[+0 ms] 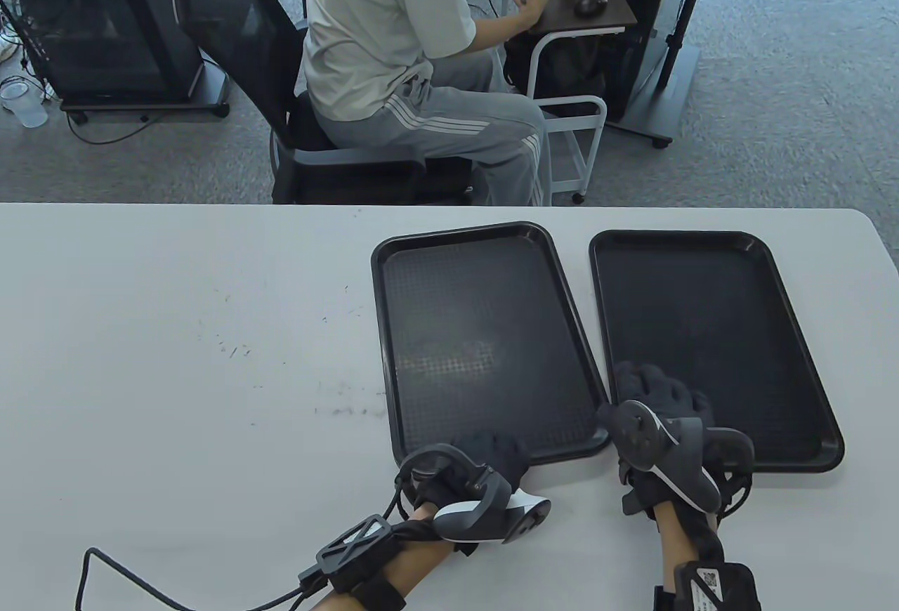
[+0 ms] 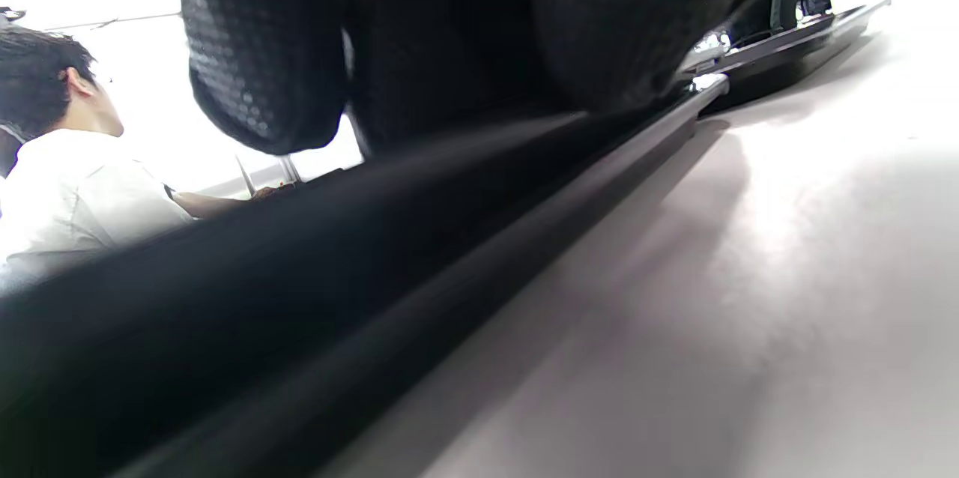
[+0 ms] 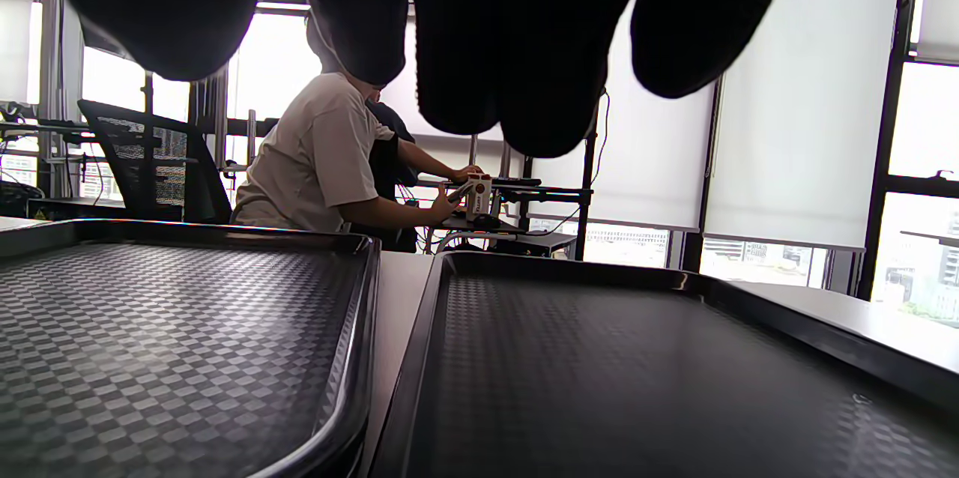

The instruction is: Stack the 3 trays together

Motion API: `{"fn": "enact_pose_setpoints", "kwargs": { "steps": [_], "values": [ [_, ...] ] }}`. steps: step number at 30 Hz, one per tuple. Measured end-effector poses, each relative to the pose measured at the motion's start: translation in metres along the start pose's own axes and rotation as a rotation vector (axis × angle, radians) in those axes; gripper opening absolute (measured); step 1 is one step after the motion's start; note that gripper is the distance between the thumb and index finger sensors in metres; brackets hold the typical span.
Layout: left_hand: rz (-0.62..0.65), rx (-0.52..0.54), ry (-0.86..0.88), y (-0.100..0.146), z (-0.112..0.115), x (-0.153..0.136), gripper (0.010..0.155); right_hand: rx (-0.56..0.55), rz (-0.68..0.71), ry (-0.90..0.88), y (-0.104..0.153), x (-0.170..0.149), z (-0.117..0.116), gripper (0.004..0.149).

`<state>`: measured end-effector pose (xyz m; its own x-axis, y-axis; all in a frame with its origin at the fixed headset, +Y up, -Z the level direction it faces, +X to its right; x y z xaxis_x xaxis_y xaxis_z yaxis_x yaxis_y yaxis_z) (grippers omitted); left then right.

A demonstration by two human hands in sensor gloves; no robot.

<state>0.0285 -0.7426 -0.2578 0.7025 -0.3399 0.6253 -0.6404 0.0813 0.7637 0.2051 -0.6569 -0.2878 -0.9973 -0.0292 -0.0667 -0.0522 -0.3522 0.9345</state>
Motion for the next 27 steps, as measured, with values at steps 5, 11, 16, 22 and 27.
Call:
{"fn": "enact_pose_setpoints", "kwargs": {
  "steps": [5, 11, 16, 22, 27],
  "values": [
    [-0.014, -0.02, 0.046, -0.001, 0.004, -0.005, 0.053, 0.02, 0.006, 0.004, 0.0, 0.001, -0.004, 0.063],
    [-0.01, -0.084, 0.066, -0.001, 0.009, -0.011, 0.063, 0.024, 0.013, 0.009, 0.0, 0.002, -0.005, 0.063],
    [-0.043, -0.07, 0.124, 0.006, -0.007, -0.031, 0.069, 0.014, 0.013, 0.003, 0.0, 0.002, -0.002, 0.063],
    [-0.139, -0.008, 0.264, 0.034, -0.049, -0.092, 0.075, 0.016, 0.008, -0.003, 0.0, 0.0, -0.001, 0.063],
    [-0.229, 0.04, 0.24, 0.077, -0.057, -0.145, 0.076, 0.028, 0.007, -0.004, 0.0, -0.001, -0.002, 0.063]
  ]
}}
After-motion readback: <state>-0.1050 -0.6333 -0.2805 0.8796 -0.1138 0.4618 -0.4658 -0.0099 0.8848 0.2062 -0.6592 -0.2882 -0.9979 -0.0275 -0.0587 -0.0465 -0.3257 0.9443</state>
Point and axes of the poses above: the tracker on the back of each hand, its own x axis roughly to the thumb side, its own y axis roughly from the fingertips to the wrist, z = x × y, the point moved 3 cm from there along -y, roughly from the wrist to the fingertips, and after that the axes turned 7 degrees about -x, right-handed, at the moved point
